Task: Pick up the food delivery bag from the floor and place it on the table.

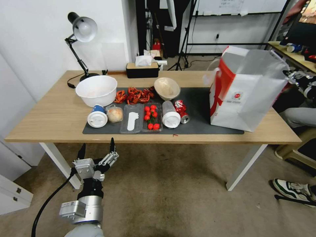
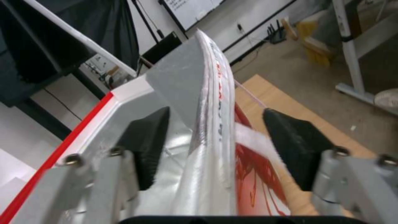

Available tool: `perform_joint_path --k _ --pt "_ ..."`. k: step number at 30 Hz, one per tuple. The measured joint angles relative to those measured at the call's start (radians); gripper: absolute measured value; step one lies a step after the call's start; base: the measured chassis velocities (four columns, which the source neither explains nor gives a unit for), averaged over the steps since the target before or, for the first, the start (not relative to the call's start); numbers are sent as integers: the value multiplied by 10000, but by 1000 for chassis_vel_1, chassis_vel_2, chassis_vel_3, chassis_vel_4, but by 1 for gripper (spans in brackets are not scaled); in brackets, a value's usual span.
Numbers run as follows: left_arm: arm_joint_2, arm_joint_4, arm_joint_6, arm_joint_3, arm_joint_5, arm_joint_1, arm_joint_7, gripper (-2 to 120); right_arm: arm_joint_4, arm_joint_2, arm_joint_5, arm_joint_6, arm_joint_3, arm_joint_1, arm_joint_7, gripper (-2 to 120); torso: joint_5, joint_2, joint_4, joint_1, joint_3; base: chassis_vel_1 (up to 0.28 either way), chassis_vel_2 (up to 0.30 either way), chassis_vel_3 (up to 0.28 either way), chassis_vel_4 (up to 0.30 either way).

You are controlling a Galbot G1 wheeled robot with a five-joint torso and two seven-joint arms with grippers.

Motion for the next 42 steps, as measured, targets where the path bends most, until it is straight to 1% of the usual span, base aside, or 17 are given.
perform_joint_path --k 3,4,6,7,8,9,11,13,15,16,19,20,23,29,32,33,42 --pt "27 4 15 2 -13 -10 -6 100 24 -27 -146 37 0 -10 -77 78 0 0 0 0 0 0 0 0 0" --pt "27 4 15 2 -13 -10 -6 100 24 -27 -146 37 0 -10 -77 78 0 0 0 0 0 0 0 0 0" --pt "49 5 16 -2 -29 -10 -10 100 41 -27 -172 55 9 -21 -141 88 0 0 0 0 0 0 0 0 0" --pt "54 4 19 -5 -45 -10 -12 100 54 -26 -184 75 18 -28 -174 91 1 0 0 0 0 0 0 0 0" --pt "54 4 19 -5 -45 -10 -12 100 54 -26 -184 75 18 -28 -174 91 1 0 0 0 0 0 0 0 0" --pt "57 1 22 -6 -62 -10 -12 100 77 -19 -209 110 30 -41 -205 96 0 0 0 0 0 0 0 0 0" --pt "63 -2 25 -15 -98 -16 -12 100 160 1 -397 237 56 -111 -331 99 0 0 0 0 0 0 0 0 0" --pt "70 -7 27 -22 -121 -21 -10 100 244 12 -676 377 77 -193 -449 100 0 0 0 0 0 0 0 0 0" --pt "88 -12 27 -30 -171 -42 -10 100 481 28 -1669 832 100 -430 -785 100 0 0 0 0 0 0 0 0 0" --pt "88 -12 27 -30 -171 -42 -10 100 481 28 -1669 832 100 -430 -785 100 0 0 0 0 0 0 0 0 0" --pt "93 -12 29 -35 -189 -71 -11 100 742 92 -3086 1520 165 -770 -1375 100 0 0 0 0 0 0 0 0 0" --pt "93 -12 29 -35 -189 -71 -11 100 742 92 -3086 1520 165 -770 -1375 100 0 0 0 0 0 0 0 0 0" --pt "87 -13 29 -35 -194 -95 -11 100 977 170 -4127 2076 261 -1132 -2125 100 -1 0 -1 0 0 0 0 0 0" --pt "85 -39 24 -58 -201 -121 -12 100 1431 378 -4814 2637 266 -1442 -2687 100 0 0 0 0 0 0 0 0 0" --pt "80 -61 1 -80 -202 -122 -7 100 1919 633 -5420 2909 250 -1778 -2936 100 -1 0 -1 0 0 0 0 0 0" --pt "80 -61 1 -80 -202 -122 -7 100 1919 633 -5420 2909 250 -1778 -2936 100 -1 0 -1 0 0 0 0 0 0" --pt "41 -194 -6 -155 -165 -76 77 100 3219 1548 -6829 3057 114 -2497 -3015 100 -1 0 -1 0 -1 0 0 0 0"
